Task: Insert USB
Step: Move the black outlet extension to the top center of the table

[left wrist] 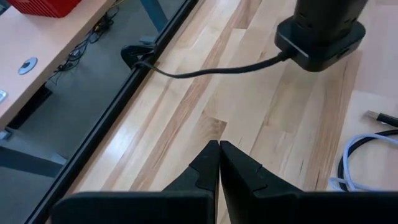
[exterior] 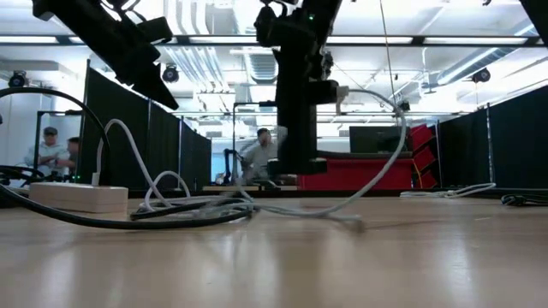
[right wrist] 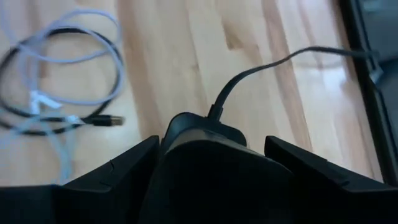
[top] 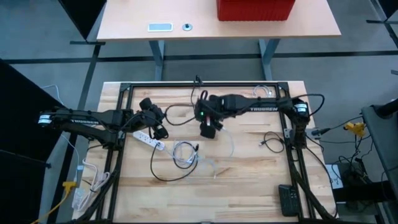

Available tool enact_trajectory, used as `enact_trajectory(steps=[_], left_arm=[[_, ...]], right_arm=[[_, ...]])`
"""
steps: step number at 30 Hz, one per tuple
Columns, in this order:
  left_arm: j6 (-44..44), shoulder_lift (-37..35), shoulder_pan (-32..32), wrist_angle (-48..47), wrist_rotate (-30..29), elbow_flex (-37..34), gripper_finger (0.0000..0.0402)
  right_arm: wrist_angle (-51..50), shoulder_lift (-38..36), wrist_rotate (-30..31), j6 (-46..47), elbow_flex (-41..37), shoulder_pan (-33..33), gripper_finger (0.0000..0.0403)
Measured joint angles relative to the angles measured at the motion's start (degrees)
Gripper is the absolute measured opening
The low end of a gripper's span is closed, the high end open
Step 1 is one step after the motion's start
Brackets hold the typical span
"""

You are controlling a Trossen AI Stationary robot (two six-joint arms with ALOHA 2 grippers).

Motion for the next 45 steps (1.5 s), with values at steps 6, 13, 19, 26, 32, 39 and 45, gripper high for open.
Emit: enact_trajectory(steps=[6,13,19,26,32,39,45], left_arm=[[0.0,0.0,0.0,0.1,0.0,0.0,0.0],[1.8,0.0,0.0,2.3,0.1,0.0,0.0],[8.3,0.2,0.0,9.8,2.1,-2.0,0.0],[17.2,0.2,0.8,16.8,2.8,-4.9,0.0],[21.0,0.1,2.4,16.5,2.8,-5.3,0.0],[23.1,0.1,6.6,16.5,2.9,-5.2,0.0],[24.5,0.9,11.4,18.6,5.8,-5.3,0.0]], right_arm=[[-0.2,0.2,-8.8,-11.0,4.2,-7.4,0.0268],[-1.7,4.7,-16.1,-21.6,9.6,-13.3,0.0266],[-8.5,13.1,-16.4,-33.5,18.2,-14.8,0.0264],[-9.1,21.6,-16.3,-39.3,26.2,-15.6,0.0264],[-8.5,25.1,-16.2,-40.0,28.4,-15.8,0.0263],[-8.0,25.9,-16.2,-38.7,28.3,-15.8,0.026],[-5.9,25.2,-16.2,-35.5,28.0,-15.6,0.0259]])
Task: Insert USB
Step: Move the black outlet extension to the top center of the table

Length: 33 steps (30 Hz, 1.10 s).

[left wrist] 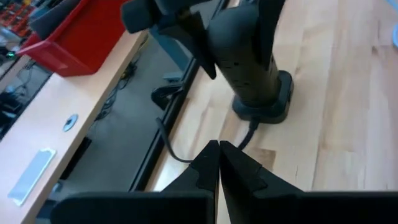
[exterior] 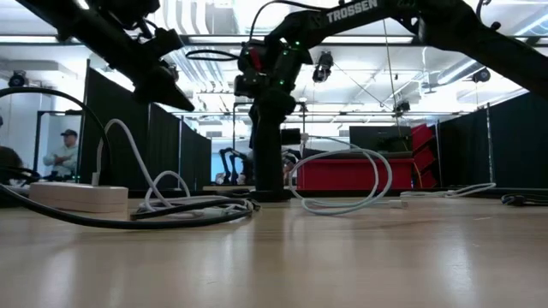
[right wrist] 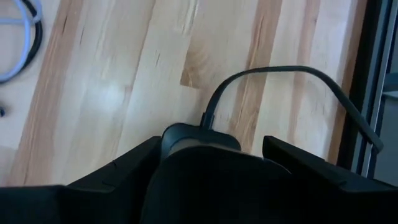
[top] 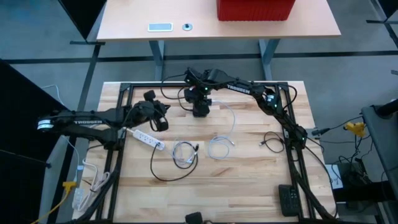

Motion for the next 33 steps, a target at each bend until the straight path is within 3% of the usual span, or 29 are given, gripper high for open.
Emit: enact_trajectory(steps=[5,13,17,24,30,33], left_arm=[[0.3,1.6,1.4,2.4,2.9,0.0,0.0],[0.2,4.8,1.5,3.8,3.2,0.0,0.0],[0.3,6.2,1.5,5.5,3.2,0.0,0.0],[2.4,10.1,3.3,12.7,3.7,0.0,0.0],[2.4,19.2,8.9,24.0,17.6,0.0,0.0],[2.3,25.4,10.8,27.1,18.1,0.5,0.0]], right_arm=[[-0.4,-0.3,0.4,1.7,0.1,0.0,0.0263],[-0.4,-1.6,1.1,3.5,1.3,-0.2,0.0332],[-2.7,-3.3,2.2,3.7,1.6,-0.4,0.0322],[-15.9,-9.2,2.0,10.1,1.3,-1.6,0.0296],[-19.4,-16.9,1.9,15.5,-4.9,-2.3,0.0269],[-17.8,-20.0,2.0,17.1,-11.2,-2.3,0.0255]])
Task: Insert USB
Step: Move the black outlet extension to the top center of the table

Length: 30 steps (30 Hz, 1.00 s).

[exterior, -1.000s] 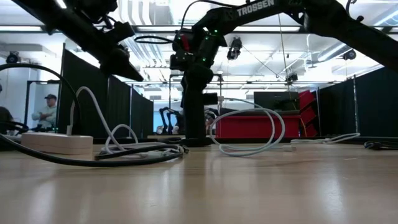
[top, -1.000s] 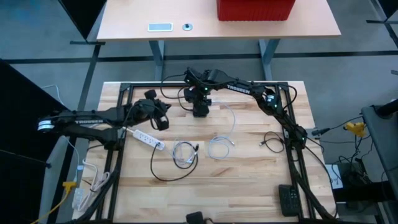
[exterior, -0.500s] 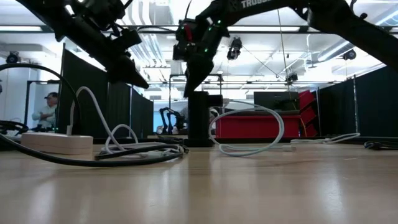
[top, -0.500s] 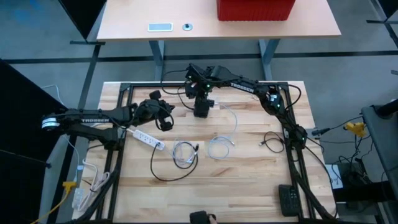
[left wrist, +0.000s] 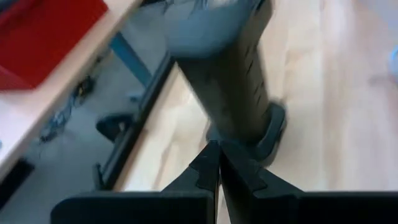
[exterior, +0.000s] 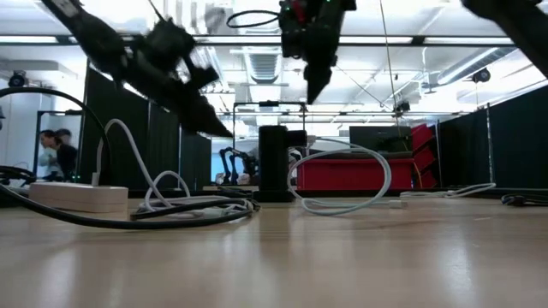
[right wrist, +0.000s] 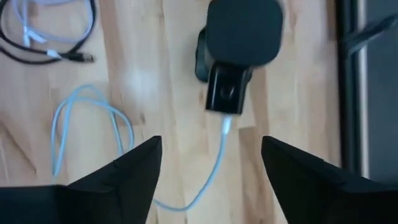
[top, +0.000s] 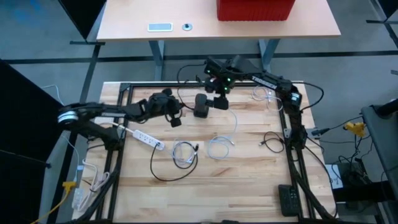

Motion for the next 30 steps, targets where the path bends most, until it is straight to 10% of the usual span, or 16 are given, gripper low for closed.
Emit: enact_trajectory(steps=[12,24,30], left_arm=[[4.5,12.5,2.2,-1.5,0.0,12.4,0.0],[5.8,16.5,3.4,-3.4,7.6,14.2,0.0],[5.8,16.6,3.5,-3.4,9.7,14.2,0.0]], right_arm=[[16.8,-5.0,6.9,3.4,-22.9,0.0,0.0179],[24.1,-5.3,7.6,1.4,-26.7,0.0,0.0025],[26.4,-5.3,7.5,-0.2,-26.7,0.0,0.0016]])
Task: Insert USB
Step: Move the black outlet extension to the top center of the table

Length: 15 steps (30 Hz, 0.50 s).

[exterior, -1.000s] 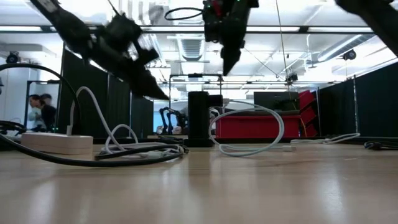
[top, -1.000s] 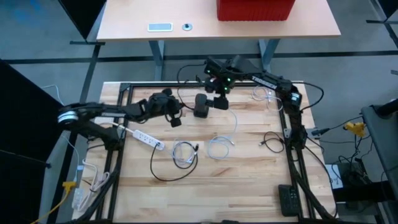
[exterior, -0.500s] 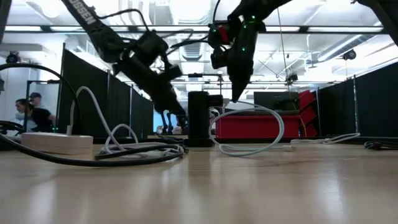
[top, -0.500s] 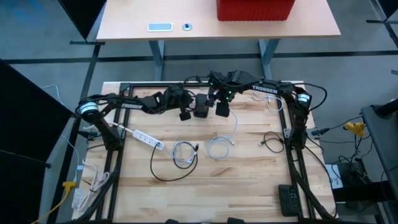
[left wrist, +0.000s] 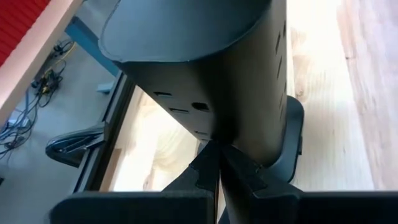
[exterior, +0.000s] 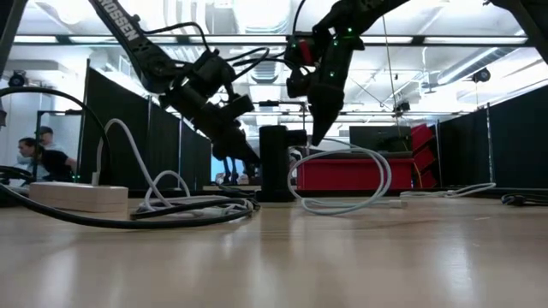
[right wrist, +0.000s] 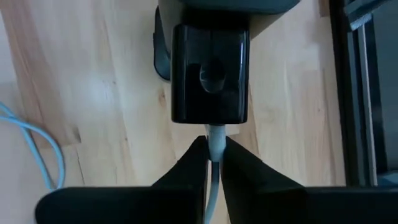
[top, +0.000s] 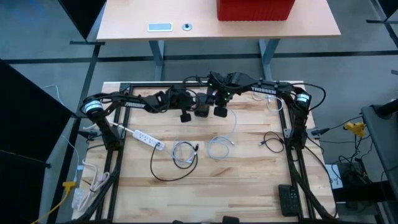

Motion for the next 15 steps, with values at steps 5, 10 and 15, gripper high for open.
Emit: enact_trajectory(steps=[5,10,15], left_arm=[[0.1,0.1,0.0,0.2,1.2,0.0,0.0],[0.2,0.1,-0.1,0.4,1.9,0.0,0.0],[1.6,-0.6,-0.2,-0.3,-0.9,0.0,0.0]], right_arm=[[1.0,0.1,-0.7,-1.4,-0.1,0.0,0.0033],[1.7,0.1,-1.7,-2.3,-0.3,0.1,0.0059],[2.3,0.1,-1.9,-1.9,-0.3,0.1,0.0081]])
